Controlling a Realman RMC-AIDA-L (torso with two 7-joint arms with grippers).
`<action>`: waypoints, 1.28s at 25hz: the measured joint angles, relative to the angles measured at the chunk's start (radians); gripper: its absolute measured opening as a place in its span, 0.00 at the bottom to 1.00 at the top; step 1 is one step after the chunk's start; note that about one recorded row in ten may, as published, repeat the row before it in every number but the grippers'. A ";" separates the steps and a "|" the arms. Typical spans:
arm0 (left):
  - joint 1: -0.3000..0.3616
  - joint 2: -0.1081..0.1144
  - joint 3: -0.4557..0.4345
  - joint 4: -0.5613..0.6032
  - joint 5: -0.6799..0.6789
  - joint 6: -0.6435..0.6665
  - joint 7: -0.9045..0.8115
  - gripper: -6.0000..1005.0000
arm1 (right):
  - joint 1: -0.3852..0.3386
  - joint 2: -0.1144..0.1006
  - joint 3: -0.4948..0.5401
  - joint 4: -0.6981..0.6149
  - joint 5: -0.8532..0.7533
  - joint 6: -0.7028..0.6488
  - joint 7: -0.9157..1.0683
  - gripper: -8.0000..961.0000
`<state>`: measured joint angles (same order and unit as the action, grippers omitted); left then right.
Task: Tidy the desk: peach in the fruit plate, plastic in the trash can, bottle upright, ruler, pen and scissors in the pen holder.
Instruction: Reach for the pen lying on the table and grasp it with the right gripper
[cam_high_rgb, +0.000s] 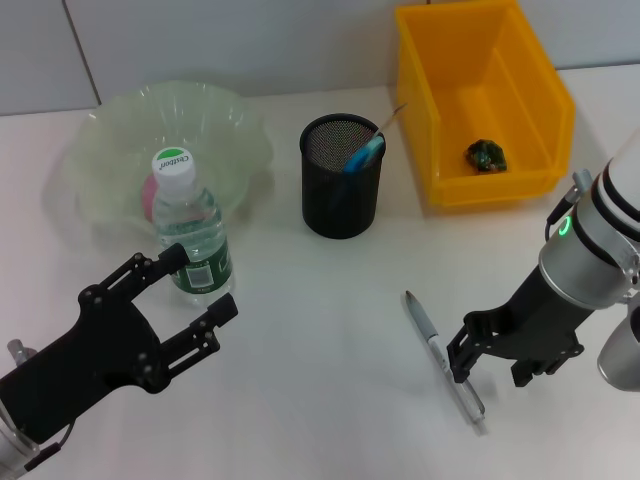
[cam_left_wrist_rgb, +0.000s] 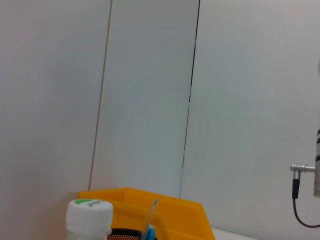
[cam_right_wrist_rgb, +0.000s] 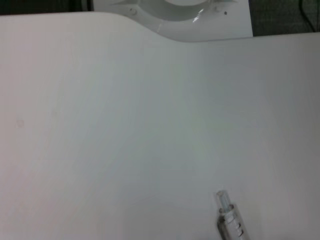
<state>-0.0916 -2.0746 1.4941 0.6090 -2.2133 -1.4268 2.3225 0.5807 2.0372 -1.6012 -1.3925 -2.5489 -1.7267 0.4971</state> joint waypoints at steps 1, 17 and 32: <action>-0.001 0.000 0.000 0.000 0.000 0.000 0.000 0.78 | 0.004 0.000 0.000 0.002 -0.001 0.001 0.000 0.69; -0.002 -0.001 0.003 -0.001 0.007 0.000 -0.004 0.78 | 0.011 -0.003 -0.011 0.012 -0.005 0.034 -0.030 0.69; -0.002 0.002 0.002 -0.003 0.005 0.000 -0.004 0.78 | 0.027 0.012 -0.034 0.043 -0.002 0.063 -0.035 0.69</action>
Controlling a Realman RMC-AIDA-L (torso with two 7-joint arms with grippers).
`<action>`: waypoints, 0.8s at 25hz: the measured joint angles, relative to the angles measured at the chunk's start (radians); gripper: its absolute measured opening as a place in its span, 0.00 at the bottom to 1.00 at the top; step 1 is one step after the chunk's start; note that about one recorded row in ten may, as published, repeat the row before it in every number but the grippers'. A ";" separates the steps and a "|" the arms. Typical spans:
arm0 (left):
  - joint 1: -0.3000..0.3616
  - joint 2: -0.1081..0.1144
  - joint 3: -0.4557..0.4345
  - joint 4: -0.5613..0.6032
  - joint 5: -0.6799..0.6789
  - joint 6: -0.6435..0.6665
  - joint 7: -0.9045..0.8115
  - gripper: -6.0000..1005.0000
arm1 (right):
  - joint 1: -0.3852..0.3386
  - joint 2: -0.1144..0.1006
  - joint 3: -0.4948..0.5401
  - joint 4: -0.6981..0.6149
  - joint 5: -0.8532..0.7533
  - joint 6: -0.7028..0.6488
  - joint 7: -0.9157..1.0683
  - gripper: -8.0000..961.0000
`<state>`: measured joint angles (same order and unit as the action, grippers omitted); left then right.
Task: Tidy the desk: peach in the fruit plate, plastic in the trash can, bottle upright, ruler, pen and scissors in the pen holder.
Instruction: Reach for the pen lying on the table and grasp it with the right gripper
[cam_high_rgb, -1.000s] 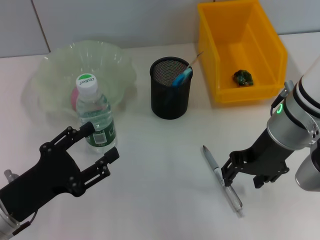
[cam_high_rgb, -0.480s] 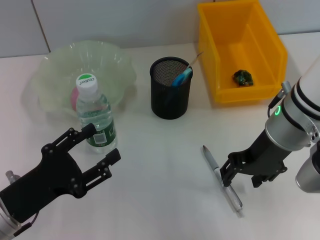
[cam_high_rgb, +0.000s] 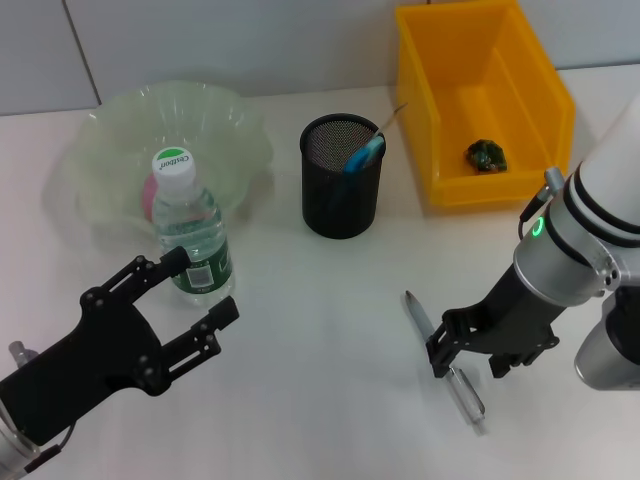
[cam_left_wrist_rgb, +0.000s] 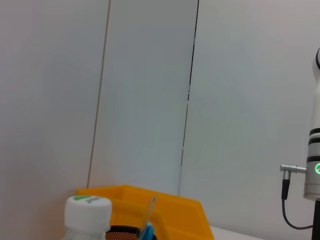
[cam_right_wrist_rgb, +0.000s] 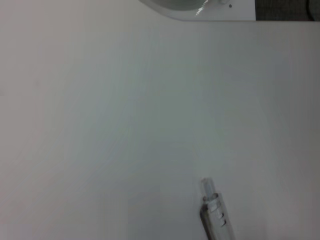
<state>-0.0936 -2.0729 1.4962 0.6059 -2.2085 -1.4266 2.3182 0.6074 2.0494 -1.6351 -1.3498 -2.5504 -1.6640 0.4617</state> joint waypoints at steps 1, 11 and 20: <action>0.000 0.000 -0.002 0.000 0.000 0.000 0.000 0.78 | 0.000 0.000 0.000 0.000 0.000 0.000 0.000 0.69; -0.001 0.003 -0.009 -0.007 0.001 0.000 -0.001 0.78 | 0.011 0.009 -0.011 0.022 -0.006 0.014 0.000 0.69; 0.000 0.004 -0.010 -0.008 0.000 0.000 0.000 0.78 | 0.014 0.010 -0.038 0.035 -0.009 0.014 0.000 0.69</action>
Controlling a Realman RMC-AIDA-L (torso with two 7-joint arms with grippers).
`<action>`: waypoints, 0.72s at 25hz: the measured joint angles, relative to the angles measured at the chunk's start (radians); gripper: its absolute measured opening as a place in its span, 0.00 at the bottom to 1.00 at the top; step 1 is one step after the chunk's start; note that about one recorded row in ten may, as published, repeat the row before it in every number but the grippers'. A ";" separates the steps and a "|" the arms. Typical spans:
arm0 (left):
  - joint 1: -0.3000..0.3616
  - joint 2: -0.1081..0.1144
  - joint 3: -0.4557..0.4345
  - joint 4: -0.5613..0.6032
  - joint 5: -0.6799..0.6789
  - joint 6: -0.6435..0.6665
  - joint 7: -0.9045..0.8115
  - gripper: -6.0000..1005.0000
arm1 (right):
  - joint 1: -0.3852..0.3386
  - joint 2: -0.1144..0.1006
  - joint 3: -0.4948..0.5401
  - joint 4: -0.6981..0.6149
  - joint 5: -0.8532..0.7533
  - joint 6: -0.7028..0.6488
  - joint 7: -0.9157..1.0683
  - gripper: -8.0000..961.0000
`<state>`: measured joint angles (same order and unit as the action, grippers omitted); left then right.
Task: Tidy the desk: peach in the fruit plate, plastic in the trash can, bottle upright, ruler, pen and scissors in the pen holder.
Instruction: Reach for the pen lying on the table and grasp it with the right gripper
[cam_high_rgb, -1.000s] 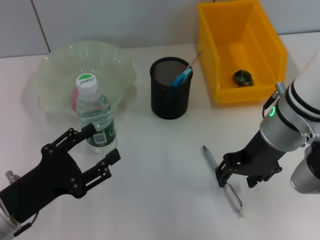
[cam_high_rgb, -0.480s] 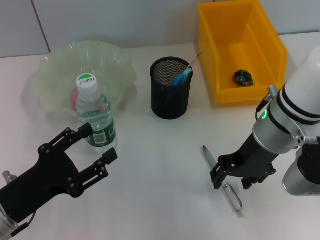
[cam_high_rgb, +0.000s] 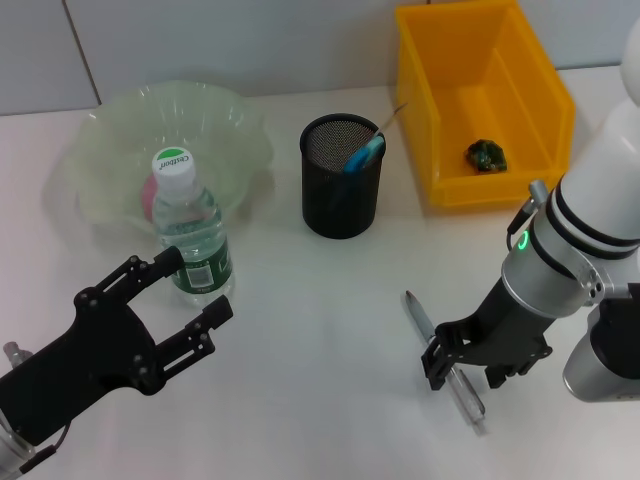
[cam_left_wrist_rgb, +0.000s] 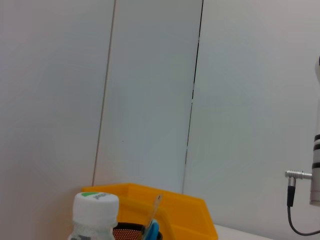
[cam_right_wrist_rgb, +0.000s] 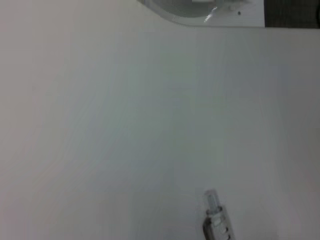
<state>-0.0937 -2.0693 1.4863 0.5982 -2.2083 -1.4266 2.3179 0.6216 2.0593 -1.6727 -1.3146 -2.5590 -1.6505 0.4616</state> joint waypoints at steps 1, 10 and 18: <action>0.000 0.000 0.000 0.000 0.000 0.000 0.000 0.78 | 0.000 0.000 0.000 0.000 0.000 0.000 0.000 0.69; -0.001 -0.001 0.001 -0.002 0.001 0.002 -0.001 0.78 | -0.011 -0.003 -0.018 0.004 -0.002 0.015 0.000 0.69; -0.002 -0.002 0.003 -0.002 0.002 0.001 -0.002 0.78 | -0.012 -0.004 -0.027 0.007 -0.012 0.023 0.008 0.69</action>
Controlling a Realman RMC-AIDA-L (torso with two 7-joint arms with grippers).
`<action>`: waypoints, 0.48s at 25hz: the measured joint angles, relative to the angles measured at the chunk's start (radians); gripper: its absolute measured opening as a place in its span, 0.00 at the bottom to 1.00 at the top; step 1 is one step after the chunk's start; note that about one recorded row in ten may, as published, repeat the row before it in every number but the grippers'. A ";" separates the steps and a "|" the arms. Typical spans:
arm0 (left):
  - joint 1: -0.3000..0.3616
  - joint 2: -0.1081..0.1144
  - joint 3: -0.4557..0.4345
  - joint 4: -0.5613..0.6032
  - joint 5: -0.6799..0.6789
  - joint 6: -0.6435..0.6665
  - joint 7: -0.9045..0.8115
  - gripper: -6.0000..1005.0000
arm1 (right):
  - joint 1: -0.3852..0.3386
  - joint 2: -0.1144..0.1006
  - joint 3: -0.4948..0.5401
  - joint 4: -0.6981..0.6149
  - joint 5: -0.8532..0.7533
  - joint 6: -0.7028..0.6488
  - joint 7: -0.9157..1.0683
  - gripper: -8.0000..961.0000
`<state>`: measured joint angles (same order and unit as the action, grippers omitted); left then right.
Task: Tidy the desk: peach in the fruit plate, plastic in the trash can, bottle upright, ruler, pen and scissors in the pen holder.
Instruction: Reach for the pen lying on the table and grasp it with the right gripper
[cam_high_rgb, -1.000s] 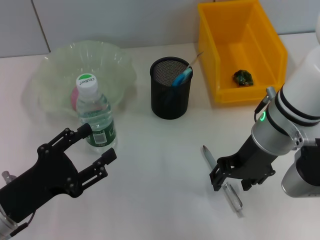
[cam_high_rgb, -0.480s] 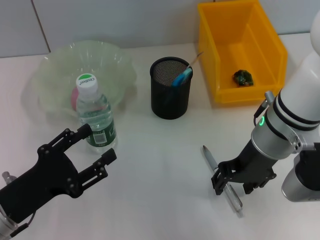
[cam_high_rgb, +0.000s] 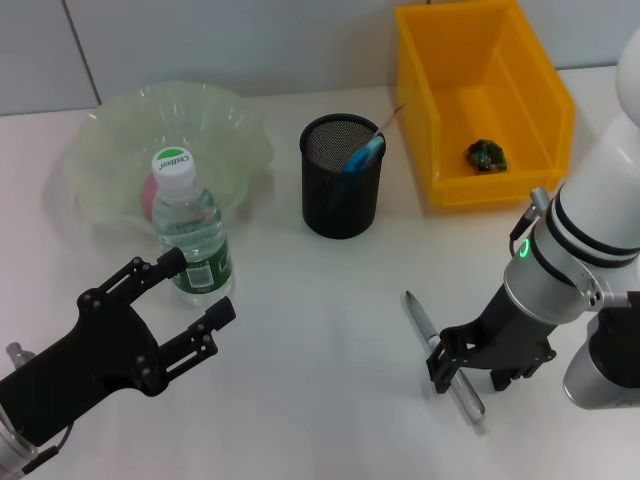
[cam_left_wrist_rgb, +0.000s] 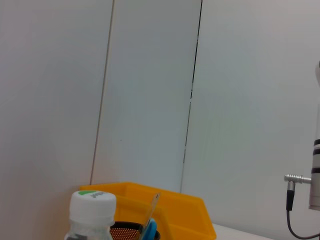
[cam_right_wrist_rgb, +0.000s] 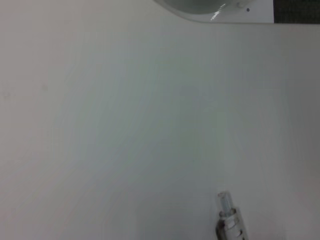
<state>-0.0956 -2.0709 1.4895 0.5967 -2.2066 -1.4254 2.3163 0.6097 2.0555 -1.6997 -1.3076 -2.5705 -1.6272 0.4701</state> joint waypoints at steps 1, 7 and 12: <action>0.000 0.000 0.000 0.000 0.000 0.000 0.000 0.78 | 0.000 0.000 -0.001 0.002 0.000 0.002 0.000 0.69; 0.000 0.000 0.002 0.000 0.001 0.000 0.000 0.78 | 0.000 0.001 -0.014 0.008 -0.001 0.019 0.001 0.69; 0.000 0.000 0.001 0.000 0.001 0.000 -0.002 0.78 | 0.006 0.000 -0.015 0.021 0.000 0.029 0.003 0.68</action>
<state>-0.0957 -2.0709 1.4907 0.5967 -2.2058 -1.4250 2.3148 0.6159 2.0550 -1.7150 -1.2865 -2.5703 -1.5979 0.4731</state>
